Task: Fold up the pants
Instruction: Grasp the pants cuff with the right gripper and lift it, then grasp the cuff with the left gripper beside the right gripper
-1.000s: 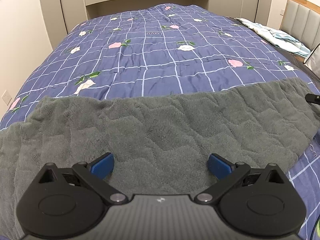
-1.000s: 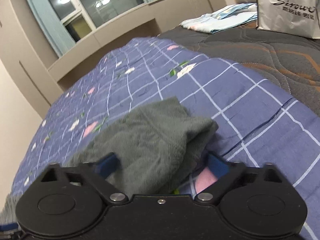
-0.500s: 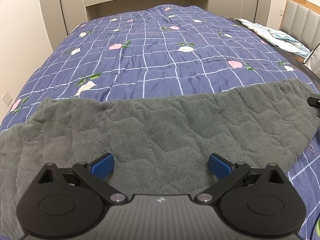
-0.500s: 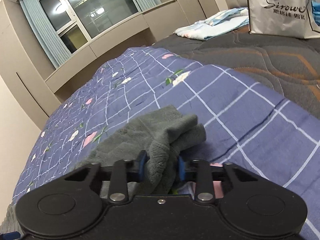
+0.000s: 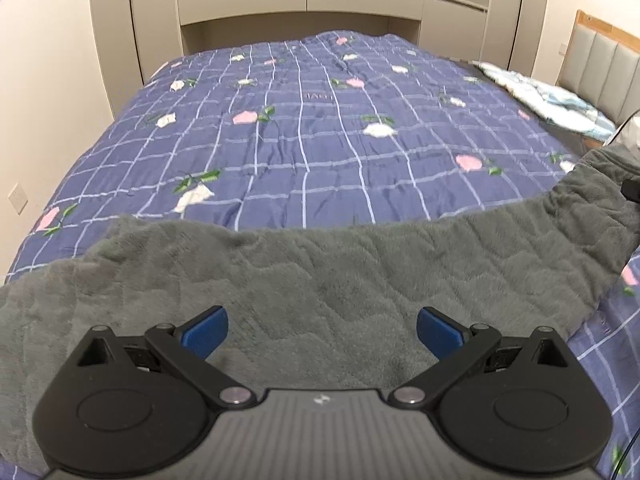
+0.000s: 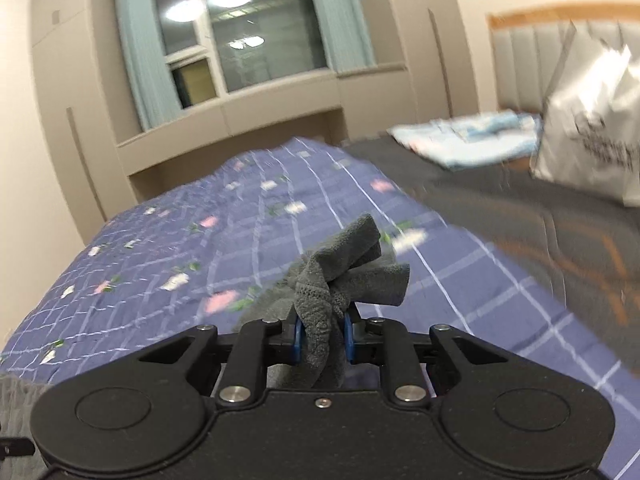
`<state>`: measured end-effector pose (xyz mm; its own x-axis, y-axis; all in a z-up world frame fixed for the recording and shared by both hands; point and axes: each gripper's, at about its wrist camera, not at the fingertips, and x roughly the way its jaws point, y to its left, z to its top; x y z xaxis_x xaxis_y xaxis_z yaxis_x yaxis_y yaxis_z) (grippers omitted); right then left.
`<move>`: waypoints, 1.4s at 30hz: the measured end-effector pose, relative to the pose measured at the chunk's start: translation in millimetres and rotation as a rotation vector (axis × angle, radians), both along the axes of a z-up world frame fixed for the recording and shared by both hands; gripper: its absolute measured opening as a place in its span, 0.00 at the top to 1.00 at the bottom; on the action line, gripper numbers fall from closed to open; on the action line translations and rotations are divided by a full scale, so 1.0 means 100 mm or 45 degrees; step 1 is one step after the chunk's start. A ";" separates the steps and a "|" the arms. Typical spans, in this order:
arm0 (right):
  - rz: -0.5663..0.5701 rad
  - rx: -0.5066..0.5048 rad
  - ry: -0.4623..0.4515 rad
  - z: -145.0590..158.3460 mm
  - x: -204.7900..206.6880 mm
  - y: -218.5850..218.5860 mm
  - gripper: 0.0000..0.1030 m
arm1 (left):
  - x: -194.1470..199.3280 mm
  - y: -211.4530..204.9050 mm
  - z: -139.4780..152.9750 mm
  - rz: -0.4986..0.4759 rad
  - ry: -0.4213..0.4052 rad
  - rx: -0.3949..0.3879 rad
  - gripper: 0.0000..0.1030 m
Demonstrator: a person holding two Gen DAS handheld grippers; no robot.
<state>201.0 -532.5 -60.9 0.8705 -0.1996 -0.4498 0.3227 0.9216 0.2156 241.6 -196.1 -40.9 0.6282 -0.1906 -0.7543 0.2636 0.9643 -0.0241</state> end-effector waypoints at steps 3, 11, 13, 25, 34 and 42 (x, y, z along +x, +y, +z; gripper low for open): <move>0.073 -0.106 -0.050 0.21 -0.03 0.25 0.80 | -0.03 0.08 0.15 0.011 -0.028 -0.051 0.00; 0.313 -0.336 -0.161 0.67 -0.13 1.05 0.80 | -0.17 0.43 0.55 0.055 -0.116 -0.159 0.00; 0.381 -0.392 -0.170 0.74 -0.18 1.29 0.81 | -0.21 0.56 0.64 0.060 -0.127 -0.204 0.00; 0.747 -0.723 -0.017 0.27 -0.44 2.68 0.81 | -0.48 1.36 0.71 0.152 -0.064 -0.435 0.00; 0.776 -0.804 0.117 -0.45 -0.51 3.17 0.80 | -0.39 1.28 0.24 0.156 0.111 -0.525 0.00; 0.811 -0.761 0.112 -0.56 -0.57 3.16 0.52 | -0.27 1.11 -0.04 0.143 0.224 -0.607 0.00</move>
